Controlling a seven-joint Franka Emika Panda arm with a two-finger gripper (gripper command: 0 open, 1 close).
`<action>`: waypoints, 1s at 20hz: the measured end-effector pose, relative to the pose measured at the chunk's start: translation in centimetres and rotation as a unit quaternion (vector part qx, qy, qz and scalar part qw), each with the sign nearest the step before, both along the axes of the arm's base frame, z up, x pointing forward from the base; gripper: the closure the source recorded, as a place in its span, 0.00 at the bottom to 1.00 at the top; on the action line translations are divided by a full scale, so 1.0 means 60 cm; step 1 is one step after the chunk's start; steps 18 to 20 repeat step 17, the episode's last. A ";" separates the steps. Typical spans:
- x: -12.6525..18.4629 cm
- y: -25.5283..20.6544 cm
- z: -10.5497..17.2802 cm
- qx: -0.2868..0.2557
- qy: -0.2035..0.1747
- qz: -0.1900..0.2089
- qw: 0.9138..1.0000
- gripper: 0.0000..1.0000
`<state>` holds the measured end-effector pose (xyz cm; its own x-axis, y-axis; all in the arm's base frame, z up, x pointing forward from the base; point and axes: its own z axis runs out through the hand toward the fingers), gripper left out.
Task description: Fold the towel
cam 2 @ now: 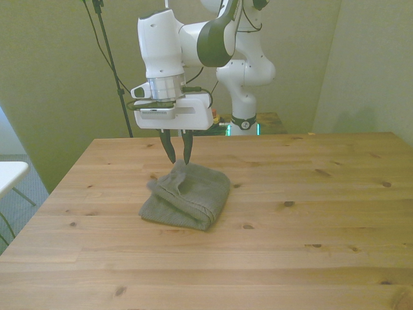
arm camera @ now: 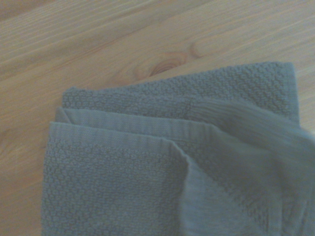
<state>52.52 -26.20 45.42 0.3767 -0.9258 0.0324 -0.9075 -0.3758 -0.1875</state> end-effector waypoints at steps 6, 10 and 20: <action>-0.029 0.079 0.065 -0.022 -0.004 0.035 0.999 0.00; -0.058 0.179 0.084 -0.019 -0.003 0.028 0.999 0.00; -0.153 0.365 0.105 -0.025 0.036 0.061 0.997 0.00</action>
